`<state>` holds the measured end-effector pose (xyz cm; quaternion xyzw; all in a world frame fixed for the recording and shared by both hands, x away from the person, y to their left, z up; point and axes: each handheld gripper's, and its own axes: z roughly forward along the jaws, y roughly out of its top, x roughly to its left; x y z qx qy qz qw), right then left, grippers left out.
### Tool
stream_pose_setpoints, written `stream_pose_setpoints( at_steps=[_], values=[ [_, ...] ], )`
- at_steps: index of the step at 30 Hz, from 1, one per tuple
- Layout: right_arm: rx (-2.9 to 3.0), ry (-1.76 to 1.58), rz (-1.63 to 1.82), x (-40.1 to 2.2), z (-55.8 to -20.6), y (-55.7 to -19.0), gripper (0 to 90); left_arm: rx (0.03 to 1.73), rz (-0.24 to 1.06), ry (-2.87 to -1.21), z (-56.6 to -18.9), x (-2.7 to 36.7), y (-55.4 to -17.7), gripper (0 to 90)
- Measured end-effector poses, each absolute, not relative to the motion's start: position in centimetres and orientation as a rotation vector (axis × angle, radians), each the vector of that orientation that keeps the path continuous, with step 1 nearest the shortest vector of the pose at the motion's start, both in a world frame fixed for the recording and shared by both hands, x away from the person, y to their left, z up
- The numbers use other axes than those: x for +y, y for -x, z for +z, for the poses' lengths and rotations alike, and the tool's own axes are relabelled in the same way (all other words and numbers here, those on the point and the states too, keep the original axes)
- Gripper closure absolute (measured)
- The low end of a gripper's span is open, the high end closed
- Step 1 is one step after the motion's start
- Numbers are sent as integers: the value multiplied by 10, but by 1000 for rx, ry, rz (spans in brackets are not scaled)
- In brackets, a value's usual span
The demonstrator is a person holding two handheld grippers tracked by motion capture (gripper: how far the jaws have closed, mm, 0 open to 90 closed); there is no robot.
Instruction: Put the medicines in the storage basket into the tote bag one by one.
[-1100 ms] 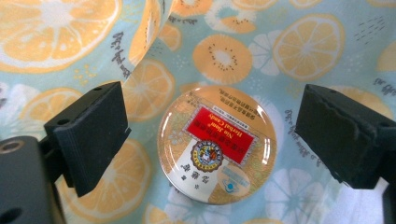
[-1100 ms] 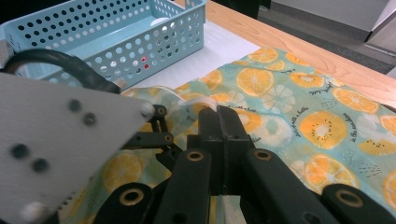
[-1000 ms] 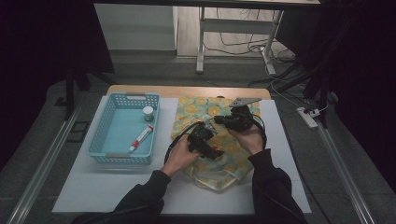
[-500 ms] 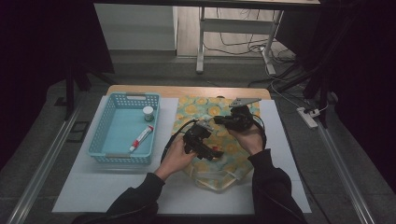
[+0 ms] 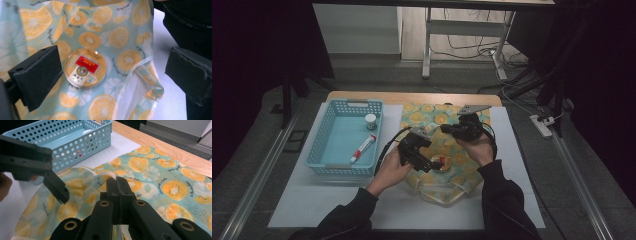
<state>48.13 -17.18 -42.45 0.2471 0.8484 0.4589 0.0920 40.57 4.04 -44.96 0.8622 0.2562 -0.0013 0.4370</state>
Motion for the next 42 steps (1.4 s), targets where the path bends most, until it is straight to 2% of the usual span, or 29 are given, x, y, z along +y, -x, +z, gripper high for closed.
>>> stream_pose_setpoints(
  at_steps=[42],
  values=[
    [2528,-726,1361,-172,-423,-479,900,825,99,-2049,-445,157,-388,0]
  ],
)
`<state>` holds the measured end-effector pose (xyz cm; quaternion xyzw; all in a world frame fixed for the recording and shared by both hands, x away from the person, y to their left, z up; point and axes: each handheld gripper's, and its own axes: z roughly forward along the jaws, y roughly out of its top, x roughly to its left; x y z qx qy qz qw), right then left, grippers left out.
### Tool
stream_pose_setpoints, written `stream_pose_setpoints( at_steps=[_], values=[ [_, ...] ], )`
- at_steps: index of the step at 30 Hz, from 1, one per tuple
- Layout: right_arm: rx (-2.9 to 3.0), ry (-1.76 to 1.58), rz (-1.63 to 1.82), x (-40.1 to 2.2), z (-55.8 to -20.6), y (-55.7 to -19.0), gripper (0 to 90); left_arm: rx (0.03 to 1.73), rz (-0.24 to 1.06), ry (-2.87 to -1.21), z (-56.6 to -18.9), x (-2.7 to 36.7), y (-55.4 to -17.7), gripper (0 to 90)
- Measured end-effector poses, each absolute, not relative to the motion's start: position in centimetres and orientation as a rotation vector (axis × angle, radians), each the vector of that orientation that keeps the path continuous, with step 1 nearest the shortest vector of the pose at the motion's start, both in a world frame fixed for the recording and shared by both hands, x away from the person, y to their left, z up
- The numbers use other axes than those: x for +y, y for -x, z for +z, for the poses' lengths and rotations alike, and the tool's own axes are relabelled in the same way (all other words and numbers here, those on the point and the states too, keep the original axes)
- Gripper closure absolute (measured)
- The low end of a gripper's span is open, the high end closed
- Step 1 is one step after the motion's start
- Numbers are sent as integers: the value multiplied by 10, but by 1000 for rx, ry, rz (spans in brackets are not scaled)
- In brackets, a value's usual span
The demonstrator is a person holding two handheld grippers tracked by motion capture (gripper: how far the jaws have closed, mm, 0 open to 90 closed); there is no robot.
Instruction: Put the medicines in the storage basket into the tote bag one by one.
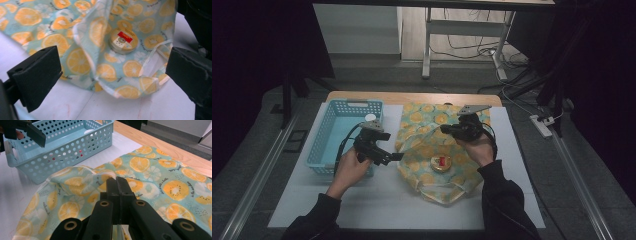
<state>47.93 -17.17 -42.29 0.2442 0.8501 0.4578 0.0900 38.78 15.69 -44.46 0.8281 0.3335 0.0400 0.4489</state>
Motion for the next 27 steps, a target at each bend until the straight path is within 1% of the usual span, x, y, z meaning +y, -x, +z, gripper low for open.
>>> stream_pose_setpoints(
  at_steps=[7,16,27],
  values=[
    [2529,-727,1359,-171,-423,-479,900,881,124,-2023,-444,175,-386,0],
    [2526,-725,1363,-172,-423,-479,900,951,196,-2033,-443,196,-384,3],
    [2523,-725,1366,-172,-422,-479,900,1043,226,-2012,-445,218,-388,0]
  ],
)
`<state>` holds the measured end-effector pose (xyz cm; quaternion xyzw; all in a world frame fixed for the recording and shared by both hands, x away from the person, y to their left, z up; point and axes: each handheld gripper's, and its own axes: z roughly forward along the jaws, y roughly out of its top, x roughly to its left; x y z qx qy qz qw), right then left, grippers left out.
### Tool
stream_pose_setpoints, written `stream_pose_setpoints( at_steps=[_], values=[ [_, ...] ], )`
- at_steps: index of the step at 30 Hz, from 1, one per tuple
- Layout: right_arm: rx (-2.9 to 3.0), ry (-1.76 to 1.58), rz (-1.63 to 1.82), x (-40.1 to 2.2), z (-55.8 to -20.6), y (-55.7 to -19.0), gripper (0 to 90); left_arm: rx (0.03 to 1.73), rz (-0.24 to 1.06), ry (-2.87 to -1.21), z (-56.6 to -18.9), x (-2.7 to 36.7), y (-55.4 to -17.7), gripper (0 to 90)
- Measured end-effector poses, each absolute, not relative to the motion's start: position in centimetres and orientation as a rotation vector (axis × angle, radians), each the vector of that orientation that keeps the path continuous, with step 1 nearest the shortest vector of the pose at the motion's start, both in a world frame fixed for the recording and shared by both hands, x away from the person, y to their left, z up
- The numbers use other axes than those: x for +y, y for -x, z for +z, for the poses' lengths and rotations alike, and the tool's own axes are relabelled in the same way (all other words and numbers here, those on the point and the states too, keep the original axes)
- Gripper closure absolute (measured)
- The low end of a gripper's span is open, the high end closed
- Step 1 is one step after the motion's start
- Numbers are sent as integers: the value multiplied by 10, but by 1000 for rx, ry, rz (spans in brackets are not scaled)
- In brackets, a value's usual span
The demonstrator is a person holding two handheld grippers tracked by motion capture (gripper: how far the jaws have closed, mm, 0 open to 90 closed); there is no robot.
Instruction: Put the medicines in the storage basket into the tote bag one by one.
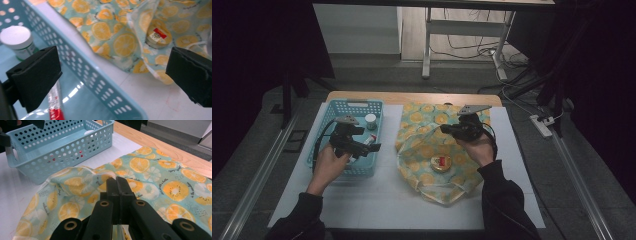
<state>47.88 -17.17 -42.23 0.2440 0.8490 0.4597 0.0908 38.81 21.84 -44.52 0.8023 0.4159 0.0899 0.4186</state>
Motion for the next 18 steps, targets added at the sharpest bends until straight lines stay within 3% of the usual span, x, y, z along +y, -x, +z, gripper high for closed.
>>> stream_pose_setpoints(
  at_steps=[18],
  values=[
    [2522,-718,1368,-171,-423,-479,900,1204,251,-2033,-463,249,-413,1]
  ],
)
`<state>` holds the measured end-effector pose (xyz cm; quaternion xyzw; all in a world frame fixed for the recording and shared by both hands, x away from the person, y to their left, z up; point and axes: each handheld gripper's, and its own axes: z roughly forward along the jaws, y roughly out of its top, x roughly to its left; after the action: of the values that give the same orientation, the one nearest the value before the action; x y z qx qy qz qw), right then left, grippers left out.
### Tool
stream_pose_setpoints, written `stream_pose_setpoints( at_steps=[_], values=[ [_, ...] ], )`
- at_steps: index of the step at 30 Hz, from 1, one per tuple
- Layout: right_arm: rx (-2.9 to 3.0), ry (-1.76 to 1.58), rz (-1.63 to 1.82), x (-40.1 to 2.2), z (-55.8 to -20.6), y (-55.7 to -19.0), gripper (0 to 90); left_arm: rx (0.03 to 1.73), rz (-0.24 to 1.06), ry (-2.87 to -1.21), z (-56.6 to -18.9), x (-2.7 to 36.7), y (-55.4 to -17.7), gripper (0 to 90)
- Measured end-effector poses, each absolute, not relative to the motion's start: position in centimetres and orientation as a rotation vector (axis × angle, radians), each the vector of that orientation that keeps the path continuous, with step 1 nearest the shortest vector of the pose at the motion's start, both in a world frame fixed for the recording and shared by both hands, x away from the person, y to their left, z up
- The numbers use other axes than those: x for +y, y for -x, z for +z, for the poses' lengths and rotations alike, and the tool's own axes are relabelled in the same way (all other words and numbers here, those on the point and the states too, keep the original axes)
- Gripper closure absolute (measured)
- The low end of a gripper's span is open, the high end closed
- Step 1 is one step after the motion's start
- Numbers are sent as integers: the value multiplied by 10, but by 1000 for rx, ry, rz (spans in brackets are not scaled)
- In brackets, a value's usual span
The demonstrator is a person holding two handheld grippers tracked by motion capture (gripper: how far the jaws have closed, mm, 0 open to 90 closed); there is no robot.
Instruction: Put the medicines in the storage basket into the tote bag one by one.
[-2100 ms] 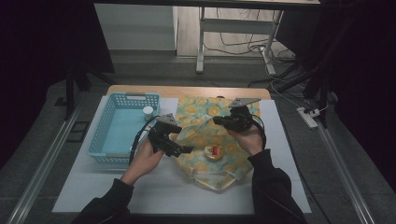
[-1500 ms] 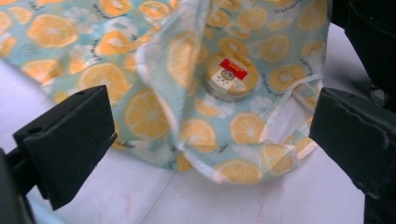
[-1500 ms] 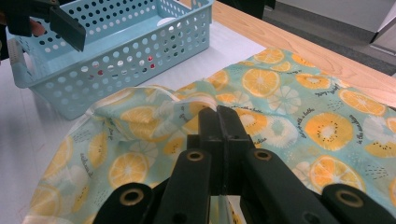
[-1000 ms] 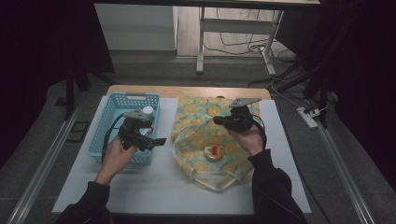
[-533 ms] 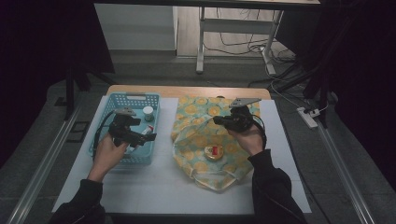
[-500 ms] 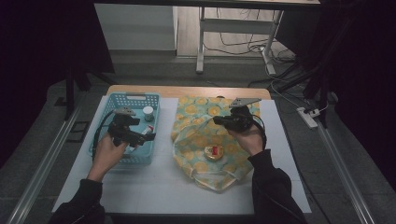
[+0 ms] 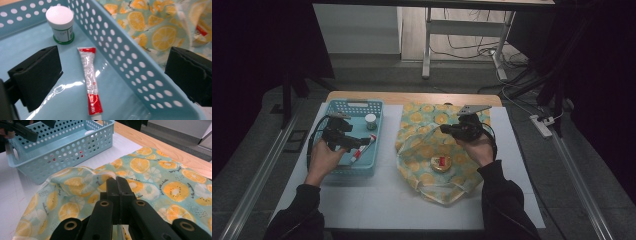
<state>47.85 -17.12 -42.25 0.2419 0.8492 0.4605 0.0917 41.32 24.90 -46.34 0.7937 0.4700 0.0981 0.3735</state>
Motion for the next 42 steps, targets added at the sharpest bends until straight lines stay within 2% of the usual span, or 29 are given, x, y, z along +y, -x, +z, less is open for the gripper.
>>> stream_pose_setpoints(
  at_steps=[8,25,30,36,42],
  values=[
    [2525,-711,1364,-171,-422,-478,900,1232,227,-2119,-472,245,-431,0],
    [2523,-702,1377,-172,-420,-478,900,1323,90,-2318,-505,238,-456,1],
    [2519,-694,1382,-172,-419,-477,900,1360,123,-2364,-508,235,-456,86],
    [2523,-692,1379,-171,-419,-477,900,1344,117,-2411,-510,231,-455,341],
    [2521,-690,1383,-171,-418,-476,900,1350,59,-2411,-512,232,-455,513]
  ],
)
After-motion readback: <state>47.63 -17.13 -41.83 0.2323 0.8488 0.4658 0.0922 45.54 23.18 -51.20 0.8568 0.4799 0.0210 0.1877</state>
